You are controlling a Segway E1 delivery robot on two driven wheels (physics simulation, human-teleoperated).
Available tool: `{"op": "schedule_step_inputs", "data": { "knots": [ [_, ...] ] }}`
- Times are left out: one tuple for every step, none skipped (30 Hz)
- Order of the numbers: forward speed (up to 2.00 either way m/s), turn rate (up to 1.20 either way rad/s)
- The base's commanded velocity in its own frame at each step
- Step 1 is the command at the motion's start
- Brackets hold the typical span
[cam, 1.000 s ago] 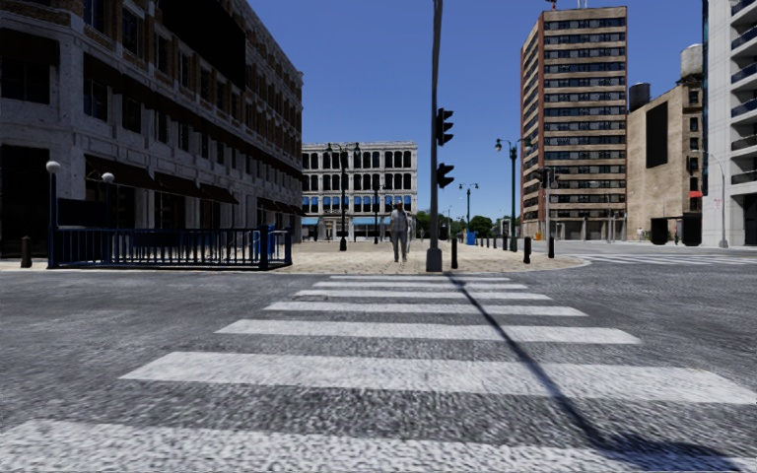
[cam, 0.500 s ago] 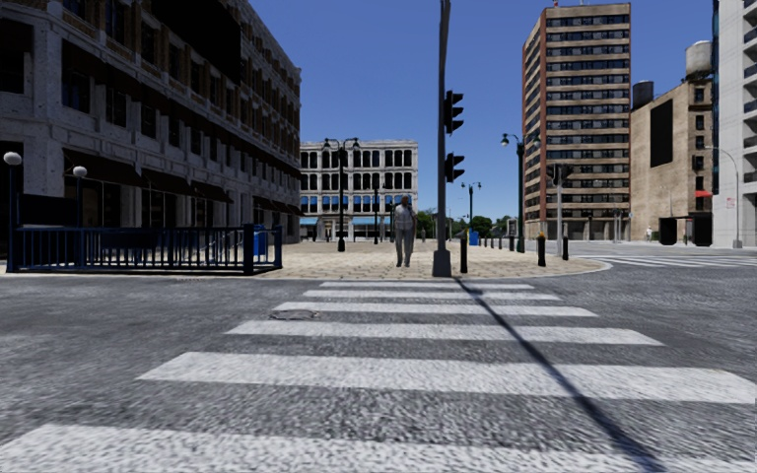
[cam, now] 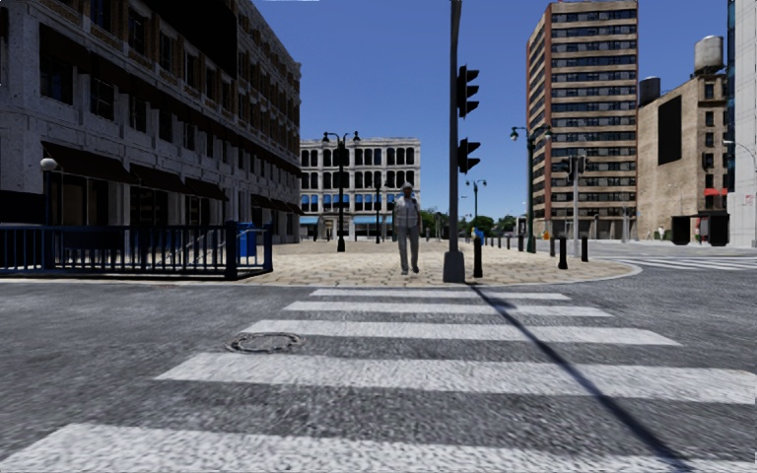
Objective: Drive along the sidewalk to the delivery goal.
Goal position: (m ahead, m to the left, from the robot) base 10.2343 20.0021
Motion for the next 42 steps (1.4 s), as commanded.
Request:
{"op": "schedule_step_inputs", "data": {
  "knots": [
    [1.98, 0.49],
    [1.98, 0.49],
    [1.89, 0.58],
    [1.82, 0.6],
    [1.8, 0.61],
    [1.8, 0.61],
    [1.8, 0.61],
    [1.8, 0.61],
    [1.8, 0.61],
    [1.8, 0.61],
    [1.8, 0.61],
    [1.8, 0.61],
    [1.8, 0.59],
    [1.8, 0.59],
    [1.81, 0.0],
    [1.82, 0.0],
    [1.82, 0.0],
    [1.85, 0.0],
    [1.89, 0.0],
    [1.9, 0.0],
    [1.9, 0.0],
    [1.9, 0.0],
    [1.9, 0.0],
    [1.9, 0.0],
    [1.9, 0.0],
    [1.9, 0.0],
    [1.9, 0.0],
    [1.9, 0.0],
    [1.9, 0.0],
    [1.89, 0.0],
    [1.89, 0.0],
    [1.89, 0.0],
    [1.89, 0.0],
    [1.89, 0.0],
    [1.89, 0.0],
    [1.88, 0.0],
    [1.83, 0.0],
    [1.83, 0.0],
    [1.68, 0.0],
    [1.48, -0.14],
    [1.3, -0.25],
    [1.3, -0.25]
  ]
}}
